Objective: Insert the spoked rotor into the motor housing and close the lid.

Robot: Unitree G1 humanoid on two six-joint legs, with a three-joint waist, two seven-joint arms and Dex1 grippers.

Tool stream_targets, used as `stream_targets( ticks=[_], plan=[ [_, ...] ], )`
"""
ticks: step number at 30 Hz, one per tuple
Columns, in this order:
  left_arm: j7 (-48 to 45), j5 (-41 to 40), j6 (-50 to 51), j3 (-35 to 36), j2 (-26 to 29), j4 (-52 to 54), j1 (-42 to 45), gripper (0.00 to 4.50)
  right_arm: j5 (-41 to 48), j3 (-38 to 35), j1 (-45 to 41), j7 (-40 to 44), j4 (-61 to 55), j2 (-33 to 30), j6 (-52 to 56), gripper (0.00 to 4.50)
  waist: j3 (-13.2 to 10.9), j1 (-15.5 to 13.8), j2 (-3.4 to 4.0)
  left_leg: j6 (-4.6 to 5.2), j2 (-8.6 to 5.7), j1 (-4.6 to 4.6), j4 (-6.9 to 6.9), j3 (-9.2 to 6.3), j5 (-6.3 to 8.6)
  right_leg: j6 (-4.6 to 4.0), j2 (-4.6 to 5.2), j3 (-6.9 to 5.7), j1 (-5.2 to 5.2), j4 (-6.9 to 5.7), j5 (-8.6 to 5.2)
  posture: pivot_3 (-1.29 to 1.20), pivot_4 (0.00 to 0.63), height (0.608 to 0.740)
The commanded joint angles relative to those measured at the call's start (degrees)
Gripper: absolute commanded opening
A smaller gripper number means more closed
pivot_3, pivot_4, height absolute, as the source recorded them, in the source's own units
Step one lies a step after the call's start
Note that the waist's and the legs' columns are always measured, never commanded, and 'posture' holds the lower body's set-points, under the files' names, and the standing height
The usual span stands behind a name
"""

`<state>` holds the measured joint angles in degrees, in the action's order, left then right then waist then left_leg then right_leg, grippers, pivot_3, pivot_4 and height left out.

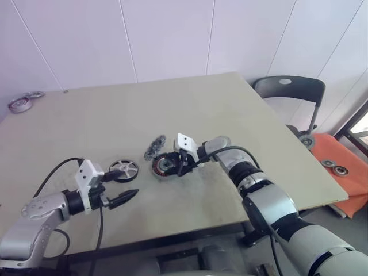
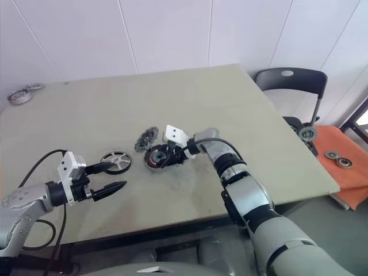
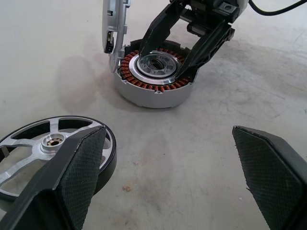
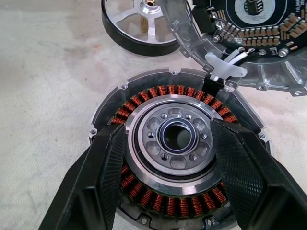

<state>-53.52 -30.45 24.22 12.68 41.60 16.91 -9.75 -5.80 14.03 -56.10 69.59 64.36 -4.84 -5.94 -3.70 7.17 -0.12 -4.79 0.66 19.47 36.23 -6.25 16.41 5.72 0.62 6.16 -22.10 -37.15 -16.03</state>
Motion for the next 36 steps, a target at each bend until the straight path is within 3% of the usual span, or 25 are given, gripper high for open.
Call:
stream_targets(
  ticks=[1,5,11,36],
  plan=[
    [-0.16,0.15,-1.26,0.73,0.18,0.72,0.88,4.50,2.92,-2.40,-1.53,1.54,-1.99,0.54,1.83,2.96,0.00,0.01,0.00,0.00,0.00,0.00,0.00,0.00,0.00,0.00,0.00,0.00,0.00,0.00,0.00,0.00,0.000,0.740],
    [-0.13,0.24,-1.29,0.66,0.15,0.67,0.96,4.50,3.40,-2.55,-1.33,2.39,-3.02,0.40,2.11,2.07,0.00,0.02,0.00,0.00,0.00,0.00,0.00,0.00,0.00,0.00,0.00,0.00,0.00,0.00,0.00,0.00,0.000,0.740],
    [0.06,0.28,-1.24,0.56,0.03,0.85,0.91,4.50,3.36,-2.26,-0.89,1.52,-3.46,0.75,1.88,0.03,0.00,0.02,0.00,0.00,0.00,0.00,0.00,0.00,0.00,0.00,0.00,0.00,-0.01,-0.01,0.00,0.00,0.000,0.740],
    [0.73,-0.11,-1.05,0.90,0.03,2.12,-0.15,4.50,-1.34,-0.71,-0.90,-9.16,3.29,2.43,-1.78,0.03,0.05,0.03,-0.05,0.00,0.00,-0.07,0.04,-0.01,0.00,0.00,0.00,0.00,0.07,-0.06,0.00,0.00,0.000,0.740]
  ],
)
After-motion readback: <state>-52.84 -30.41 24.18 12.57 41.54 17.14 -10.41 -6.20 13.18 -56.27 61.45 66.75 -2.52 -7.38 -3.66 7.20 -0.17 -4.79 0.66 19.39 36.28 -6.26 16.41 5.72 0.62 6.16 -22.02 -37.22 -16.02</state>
